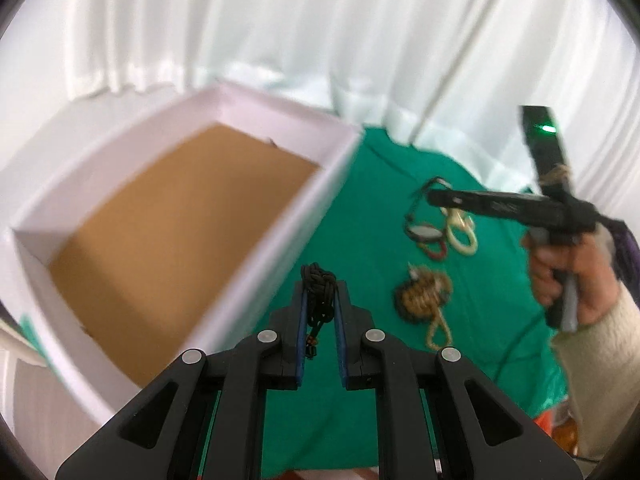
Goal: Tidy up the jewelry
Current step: 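Carry the dark bracelet into the white box and release it while the right tool grasps the black watch, then lower the black watch into the white box and open the right tool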
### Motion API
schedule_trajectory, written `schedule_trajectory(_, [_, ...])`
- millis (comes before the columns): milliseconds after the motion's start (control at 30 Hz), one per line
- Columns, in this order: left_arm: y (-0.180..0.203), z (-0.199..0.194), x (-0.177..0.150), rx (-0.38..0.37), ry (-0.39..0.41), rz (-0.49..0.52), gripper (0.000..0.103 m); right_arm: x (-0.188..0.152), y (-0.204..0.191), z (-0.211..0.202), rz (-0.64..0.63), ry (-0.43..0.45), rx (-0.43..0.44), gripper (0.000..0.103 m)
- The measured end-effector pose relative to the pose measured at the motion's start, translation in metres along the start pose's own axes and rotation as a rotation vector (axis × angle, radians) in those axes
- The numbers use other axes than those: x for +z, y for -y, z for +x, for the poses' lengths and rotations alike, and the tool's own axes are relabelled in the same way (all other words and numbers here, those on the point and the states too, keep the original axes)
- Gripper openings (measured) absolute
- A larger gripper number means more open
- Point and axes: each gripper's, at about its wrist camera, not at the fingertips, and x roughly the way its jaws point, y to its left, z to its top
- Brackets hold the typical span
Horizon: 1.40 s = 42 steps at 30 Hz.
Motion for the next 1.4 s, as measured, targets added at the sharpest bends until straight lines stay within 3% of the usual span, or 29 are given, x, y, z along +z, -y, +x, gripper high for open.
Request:
schedule_trajectory(167, [-0.040, -0.024, 0.032, 0.119, 0.067, -0.022, 0.011, 0.041, -0.070, -0.023, -0.089, 0.101, 0.088, 0.017])
schedule_trajectory(367, [-0.093, -0.007, 0.045, 0.225, 0.037, -0.112, 0.011, 0.083, -0.148, 0.011, -0.169, 0.129, 0.153, 0.017])
schedule_trajectory(567, [-0.142, 0.026, 0.022, 0.250, -0.067, -0.217, 0.011, 0.094, -0.173, 0.082, -0.155, 0.054, 0.156, 0.017])
schedule_trajectory(733, [-0.158, 0.044, 0.015, 0.282, -0.112, -0.234, 0.012, 0.078, -0.166, 0.115, -0.131, -0.007, 0.134, 0.017])
schedule_trajectory(800, [-0.159, 0.046, 0.012, 0.311, -0.122, -0.230, 0.020, 0.075, -0.166, 0.126, -0.123, -0.017, 0.128, 0.020])
schedule_trajectory(833, [-0.159, 0.045, 0.013, 0.317, -0.126, -0.234, 0.048, 0.073, -0.164, 0.132, -0.116, -0.030, 0.114, 0.027])
schedule_trajectory(867, [-0.161, 0.045, 0.013, 0.320, -0.121, -0.239, 0.077, 0.072, -0.165, 0.137, -0.111, -0.033, 0.104, 0.045])
schedule_trajectory(933, [-0.159, 0.037, 0.012, 0.338, -0.072, -0.236, 0.091, 0.068, -0.164, 0.139, -0.105, -0.029, 0.097, 0.053])
schedule_trajectory(1100, [-0.141, 0.038, 0.007, 0.449, -0.003, -0.105, 0.091, 0.052, -0.167, 0.147, -0.101, -0.056, 0.134, 0.054])
schedule_trajectory(1233, [-0.124, 0.056, -0.005, 0.526, -0.060, 0.030, 0.091, 0.038, -0.172, 0.157, -0.111, -0.080, 0.126, 0.054])
schedule_trajectory(1333, [-0.118, 0.055, -0.007, 0.546, -0.066, 0.055, 0.092, 0.033, -0.176, 0.157, -0.158, -0.071, 0.094, 0.053])
schedule_trajectory(1400, [-0.119, 0.061, -0.009, 0.519, -0.114, 0.044, 0.092, 0.032, -0.177, 0.157, -0.174, -0.070, 0.081, 0.052])
